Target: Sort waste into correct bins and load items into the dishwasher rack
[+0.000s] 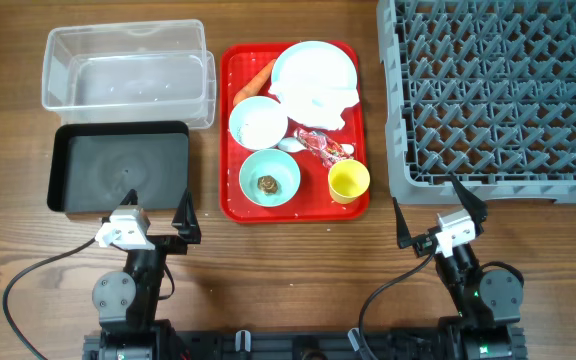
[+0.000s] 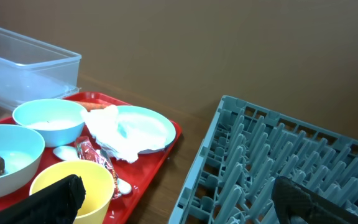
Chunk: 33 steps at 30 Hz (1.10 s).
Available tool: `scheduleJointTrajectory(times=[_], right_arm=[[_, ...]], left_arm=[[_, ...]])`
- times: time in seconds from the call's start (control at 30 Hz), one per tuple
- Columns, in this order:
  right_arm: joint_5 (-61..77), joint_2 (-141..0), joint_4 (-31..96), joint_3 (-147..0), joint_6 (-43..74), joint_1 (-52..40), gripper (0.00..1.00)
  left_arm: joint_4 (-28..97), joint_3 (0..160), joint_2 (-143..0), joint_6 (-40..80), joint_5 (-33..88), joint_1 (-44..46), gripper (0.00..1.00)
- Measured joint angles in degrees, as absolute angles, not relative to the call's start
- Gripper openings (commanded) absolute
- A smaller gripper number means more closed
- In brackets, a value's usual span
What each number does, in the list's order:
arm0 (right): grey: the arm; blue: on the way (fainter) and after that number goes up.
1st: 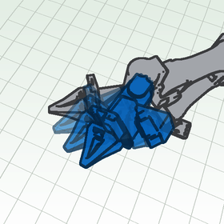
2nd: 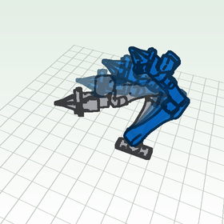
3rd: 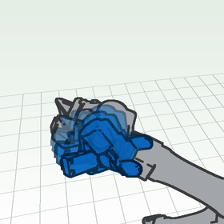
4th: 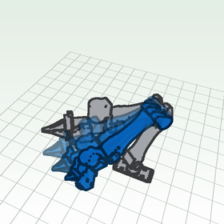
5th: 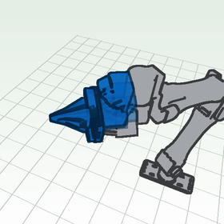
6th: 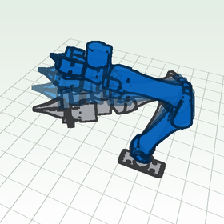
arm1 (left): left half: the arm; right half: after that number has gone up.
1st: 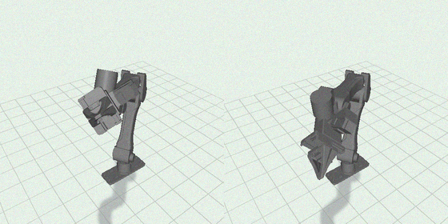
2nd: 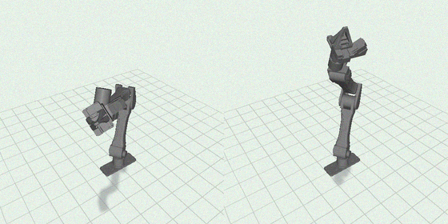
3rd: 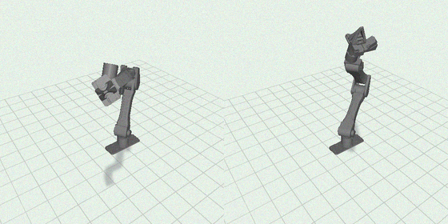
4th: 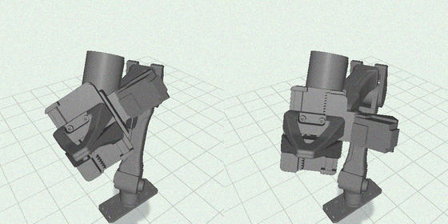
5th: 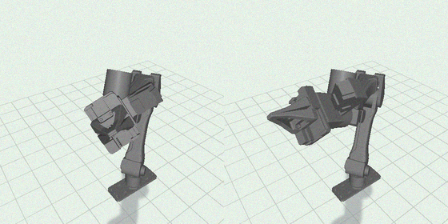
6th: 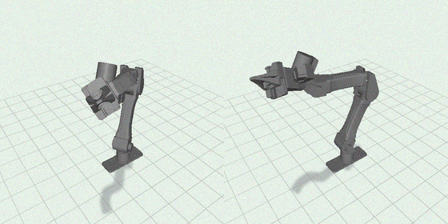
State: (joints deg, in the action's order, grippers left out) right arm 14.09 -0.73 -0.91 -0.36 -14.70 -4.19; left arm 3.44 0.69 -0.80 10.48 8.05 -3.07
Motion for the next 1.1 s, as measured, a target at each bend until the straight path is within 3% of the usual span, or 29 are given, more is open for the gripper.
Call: scheduleJointTrajectory(times=[0.6, 0.77, 1.1], right_arm=[[13.9, -0.7, -1.3, -0.4, -15.6, -4.2, 1.0], [13.5, -0.8, -13.7, -0.4, -16.0, -4.2, 1.0], [12.2, -0.8, -22.4, -0.8, -16.2, -4.2, 1.0]], left_arm=[[3.5, 0.7, -0.8, 10.5, 6.7, -3.1, 1.0], [0.8, 0.6, -0.8, 10.5, 6.7, -3.1, 1.0], [-4.3, 2.7, -0.8, 10.3, 6.7, -3.1, 1.0]])
